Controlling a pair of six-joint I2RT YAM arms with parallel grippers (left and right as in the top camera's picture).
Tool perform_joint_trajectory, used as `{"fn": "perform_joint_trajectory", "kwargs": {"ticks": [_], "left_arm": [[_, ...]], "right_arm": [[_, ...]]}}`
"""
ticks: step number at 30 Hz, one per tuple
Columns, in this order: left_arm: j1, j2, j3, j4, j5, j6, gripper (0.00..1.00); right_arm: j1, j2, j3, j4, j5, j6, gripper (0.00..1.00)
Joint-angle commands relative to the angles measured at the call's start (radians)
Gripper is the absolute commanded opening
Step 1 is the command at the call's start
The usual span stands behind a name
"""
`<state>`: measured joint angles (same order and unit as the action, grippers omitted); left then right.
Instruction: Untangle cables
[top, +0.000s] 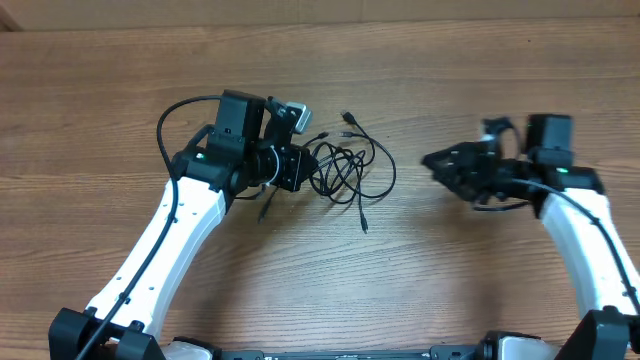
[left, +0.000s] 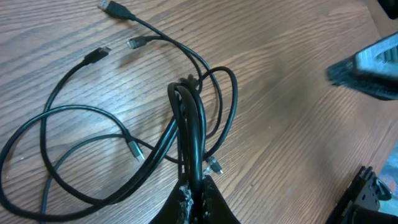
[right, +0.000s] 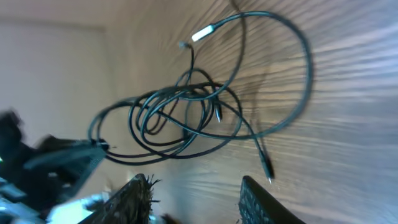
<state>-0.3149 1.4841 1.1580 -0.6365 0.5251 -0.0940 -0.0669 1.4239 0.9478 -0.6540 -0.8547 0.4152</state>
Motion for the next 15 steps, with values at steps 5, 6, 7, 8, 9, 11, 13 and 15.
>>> {"fn": "perform_joint_trajectory", "kwargs": {"ticks": [5, 6, 7, 8, 9, 11, 13, 15], "left_arm": [[-0.029, 0.003, 0.007, 0.012, 0.079, 0.019, 0.04], [-0.030, 0.003, 0.007, 0.011, 0.079, 0.018, 0.04], [-0.033, 0.003, 0.007, 0.011, 0.079, 0.016, 0.04], [-0.035, 0.003, 0.007, 0.011, 0.079, 0.013, 0.04], [-0.037, 0.003, 0.007, 0.012, 0.079, 0.011, 0.04], [-0.040, 0.003, 0.007, 0.012, 0.078, 0.011, 0.04], [-0.040, 0.003, 0.007, 0.011, 0.079, 0.009, 0.04], [-0.040, 0.003, 0.007, 0.012, 0.079, 0.008, 0.04]], "right_arm": [[0.248, -0.007, 0.008, 0.150, 0.271, 0.286, 0.45], [0.271, 0.000, 0.008, 0.182, 0.274, 0.307, 0.45], [0.289, 0.008, 0.008, 0.204, 0.283, 0.332, 0.45], [0.305, 0.016, 0.008, 0.222, 0.294, 0.354, 0.45], [0.324, 0.029, 0.008, 0.239, 0.314, 0.375, 0.45], [0.352, 0.057, 0.008, 0.260, 0.335, 0.411, 0.45], [0.376, 0.092, 0.008, 0.285, 0.334, 0.431, 0.45], [0.389, 0.117, 0.008, 0.301, 0.334, 0.451, 0.45]]}}
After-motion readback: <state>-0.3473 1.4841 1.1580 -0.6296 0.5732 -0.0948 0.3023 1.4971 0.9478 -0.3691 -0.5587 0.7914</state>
